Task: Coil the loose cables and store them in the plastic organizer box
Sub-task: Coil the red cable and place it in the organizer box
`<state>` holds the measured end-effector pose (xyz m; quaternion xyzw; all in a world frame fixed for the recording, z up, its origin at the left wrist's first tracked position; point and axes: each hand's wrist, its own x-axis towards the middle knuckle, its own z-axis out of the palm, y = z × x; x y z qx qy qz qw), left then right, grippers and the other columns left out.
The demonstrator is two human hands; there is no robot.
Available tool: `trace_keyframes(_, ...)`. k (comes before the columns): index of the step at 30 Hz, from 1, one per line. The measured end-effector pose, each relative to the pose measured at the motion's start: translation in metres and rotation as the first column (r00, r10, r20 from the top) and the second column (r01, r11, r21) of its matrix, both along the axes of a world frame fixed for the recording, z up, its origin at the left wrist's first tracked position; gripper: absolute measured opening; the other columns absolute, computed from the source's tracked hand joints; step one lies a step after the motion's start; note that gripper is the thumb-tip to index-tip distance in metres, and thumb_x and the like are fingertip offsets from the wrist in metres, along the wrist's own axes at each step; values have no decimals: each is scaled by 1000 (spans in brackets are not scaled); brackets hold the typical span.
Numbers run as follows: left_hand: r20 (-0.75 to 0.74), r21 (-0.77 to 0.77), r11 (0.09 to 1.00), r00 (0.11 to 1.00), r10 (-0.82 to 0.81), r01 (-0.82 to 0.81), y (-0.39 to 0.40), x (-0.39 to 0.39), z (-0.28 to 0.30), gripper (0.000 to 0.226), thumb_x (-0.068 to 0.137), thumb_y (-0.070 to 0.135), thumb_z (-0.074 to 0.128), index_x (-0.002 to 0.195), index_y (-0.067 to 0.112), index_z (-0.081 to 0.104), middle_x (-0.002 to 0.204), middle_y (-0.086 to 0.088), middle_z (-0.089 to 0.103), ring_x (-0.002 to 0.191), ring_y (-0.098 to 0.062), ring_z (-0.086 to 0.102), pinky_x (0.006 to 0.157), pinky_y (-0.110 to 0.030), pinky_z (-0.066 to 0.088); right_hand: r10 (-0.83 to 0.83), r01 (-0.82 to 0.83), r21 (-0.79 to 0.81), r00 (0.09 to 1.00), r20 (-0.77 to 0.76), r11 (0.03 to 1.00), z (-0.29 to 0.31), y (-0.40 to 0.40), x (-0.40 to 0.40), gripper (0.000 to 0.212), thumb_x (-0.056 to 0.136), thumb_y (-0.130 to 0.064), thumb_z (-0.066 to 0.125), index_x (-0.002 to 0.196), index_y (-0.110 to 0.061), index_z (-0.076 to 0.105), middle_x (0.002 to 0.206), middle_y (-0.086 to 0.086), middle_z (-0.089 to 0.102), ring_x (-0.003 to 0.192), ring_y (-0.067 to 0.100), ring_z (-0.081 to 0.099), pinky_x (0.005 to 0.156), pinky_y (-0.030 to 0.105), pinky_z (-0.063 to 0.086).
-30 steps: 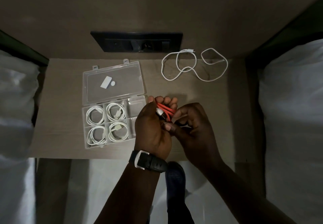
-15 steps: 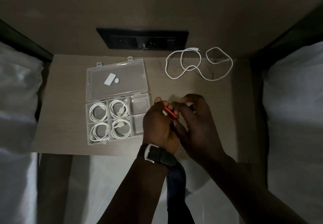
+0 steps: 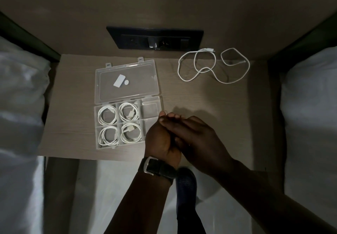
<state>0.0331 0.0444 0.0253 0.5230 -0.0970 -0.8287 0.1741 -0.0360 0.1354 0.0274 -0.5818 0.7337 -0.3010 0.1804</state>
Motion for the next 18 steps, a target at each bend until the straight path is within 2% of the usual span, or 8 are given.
trace_keyframes(4, 101, 40, 999, 995, 10, -14, -4, 12, -8, 32, 100, 29, 45, 78, 13, 62, 62, 1, 68, 56, -10, 69, 51, -20, 55, 109, -109, -5, 993, -49, 994, -6, -11, -2, 48, 83, -7, 67, 131, -10, 60, 125, 12, 67, 98, 27, 63, 84, 35, 50)
trace_keyframes(6, 118, 71, 996, 992, 54, -63, -11, 16, -12, 33, 100, 26, 46, 75, 12, 62, 59, 0, 67, 55, -12, 69, 50, -20, 55, 125, -126, -14, 991, -53, 992, -9, -18, 1, 40, 81, -10, 67, 122, -7, 65, 116, 12, 70, 94, 18, 58, 83, 30, 45)
trace_keyframes(8, 141, 91, 993, 988, 62, -76, -17, 20, -17, 29, 100, 22, 45, 76, 13, 59, 65, 0, 62, 61, -13, 64, 53, -20, 55, 169, -166, 52, 985, -46, 985, -13, -25, 4, 31, 83, -12, 66, 114, -9, 68, 109, 10, 72, 90, 22, 60, 81, 33, 46)
trace_keyframes(10, 165, 77, 996, 985, 41, -54, -22, 24, -20, 25, 101, 17, 42, 81, 13, 56, 74, -2, 57, 70, -15, 59, 64, -23, 55, 219, -215, 117, 975, -26, 970, -17, -32, 7, 26, 85, -12, 62, 110, -10, 68, 104, 9, 71, 86, 31, 63, 77, 39, 50)
trace_keyframes(13, 149, 40, 999, 989, 0, -6, -34, 24, -19, 17, 101, 15, 40, 101, 12, 57, 89, -9, 57, 98, -24, 58, 99, -35, 46, 227, -218, 108, 970, -82, 970, -20, -49, 9, 24, 82, -7, 59, 104, -6, 68, 99, 14, 70, 80, 37, 64, 71, 40, 53)
trace_keyframes(14, 142, 23, 1000, 990, 4, -8, -39, 23, -15, 18, 101, 16, 39, 107, 12, 56, 91, -10, 57, 103, -25, 57, 102, -36, 44, 193, -185, 85, 976, -99, 979, -20, -57, 9, 25, 80, -7, 61, 104, -6, 69, 97, 15, 71, 79, 37, 65, 71, 40, 54)
trace_keyframes(16, 140, -49, 999, 990, 20, -13, -51, 23, -14, 22, 102, 18, 39, 99, 11, 60, 86, -9, 58, 88, -21, 61, 85, -31, 50, 72, -71, 20, 994, -83, 997, -21, -71, 6, 25, 79, -12, 66, 103, -11, 70, 91, 10, 72, 80, 34, 67, 70, 36, 54)
trace_keyframes(18, 194, -121, 992, 980, 42, -19, -60, 27, -15, 24, 100, 16, 44, 82, 13, 59, 77, -7, 56, 70, -15, 57, 66, -26, 46, -27, 27, -27, 1000, 5, 999, -23, -83, 7, 23, 82, -16, 67, 104, -17, 72, 89, 4, 74, 82, 25, 69, 71, 33, 54)
